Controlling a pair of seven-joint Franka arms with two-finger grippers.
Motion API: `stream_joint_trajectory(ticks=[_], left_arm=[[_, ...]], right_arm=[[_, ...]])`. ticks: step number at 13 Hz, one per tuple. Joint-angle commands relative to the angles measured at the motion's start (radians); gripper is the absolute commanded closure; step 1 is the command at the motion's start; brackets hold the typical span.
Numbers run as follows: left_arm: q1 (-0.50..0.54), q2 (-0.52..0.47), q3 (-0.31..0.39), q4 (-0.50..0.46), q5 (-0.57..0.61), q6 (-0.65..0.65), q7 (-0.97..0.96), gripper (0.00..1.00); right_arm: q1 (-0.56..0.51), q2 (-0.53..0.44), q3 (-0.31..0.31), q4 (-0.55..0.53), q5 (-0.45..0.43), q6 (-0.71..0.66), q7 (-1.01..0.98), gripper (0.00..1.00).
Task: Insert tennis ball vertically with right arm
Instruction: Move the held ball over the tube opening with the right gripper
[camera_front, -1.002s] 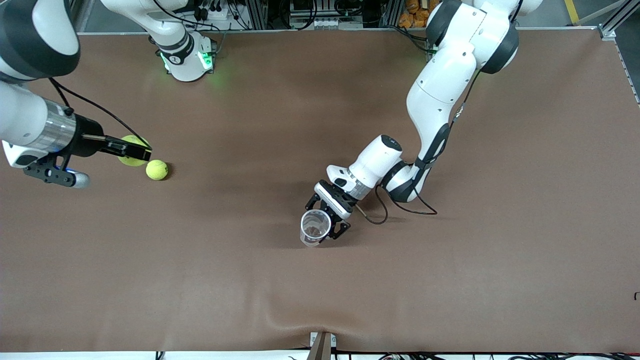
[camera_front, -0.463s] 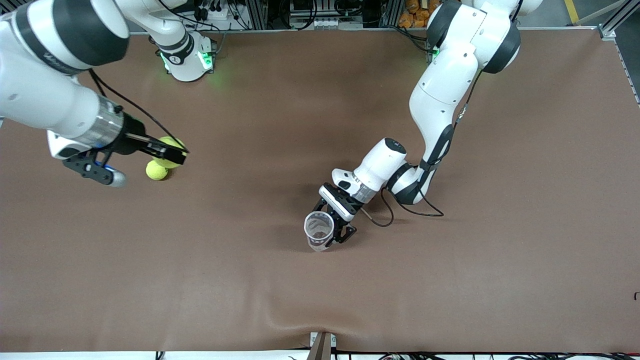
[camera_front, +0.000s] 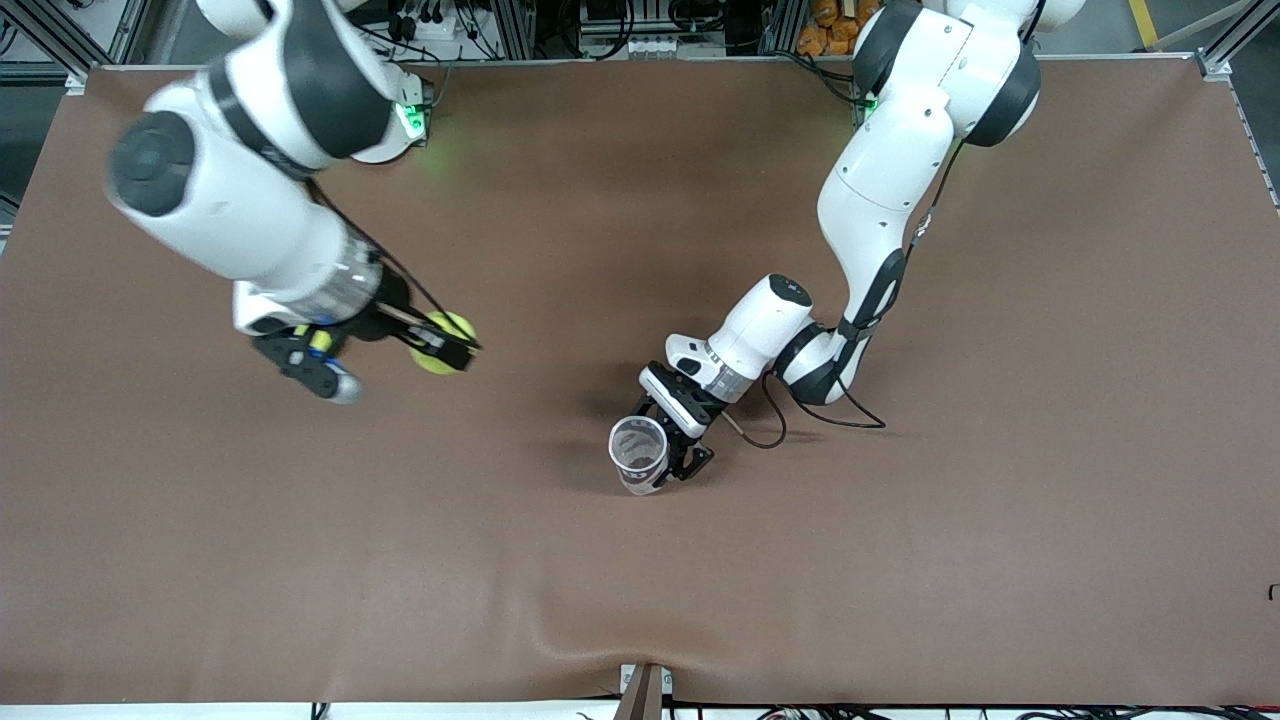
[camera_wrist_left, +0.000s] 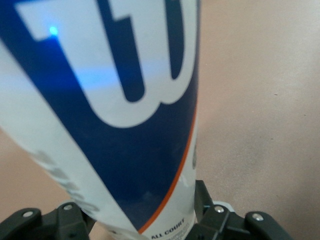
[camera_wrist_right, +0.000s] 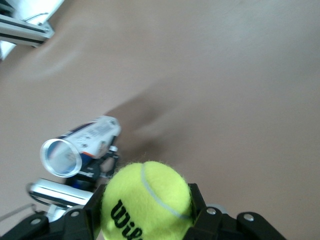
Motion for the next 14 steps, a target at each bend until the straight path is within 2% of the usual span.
stream_joint_trajectory(ticks=[1, 3, 5, 11, 14], left_arm=[[-0.007, -0.022, 0.013, -0.039, 0.011, -0.014, 0.003, 0.23], [-0.007, -0.022, 0.013, -0.036, 0.009, -0.035, 0.003, 0.23], [-0.012, -0.023, 0.011, -0.027, 0.009, -0.055, 0.003, 0.23], [-0.024, -0.019, 0.011, -0.024, 0.002, -0.06, 0.002, 0.23], [-0.024, -0.016, 0.011, -0.024, -0.003, -0.06, 0.002, 0.23]], right_arm=[[0.03, 0.087, -0.013, 0.121, 0.007, 0.014, 0.095, 0.68], [0.079, 0.174, -0.016, 0.195, 0.003, 0.107, 0.133, 0.68], [0.111, 0.221, -0.017, 0.216, -0.006, 0.184, 0.178, 0.68], [0.197, 0.307, -0.018, 0.22, -0.196, 0.354, 0.175, 0.73], [0.229, 0.333, -0.017, 0.218, -0.272, 0.38, 0.171, 0.73]])
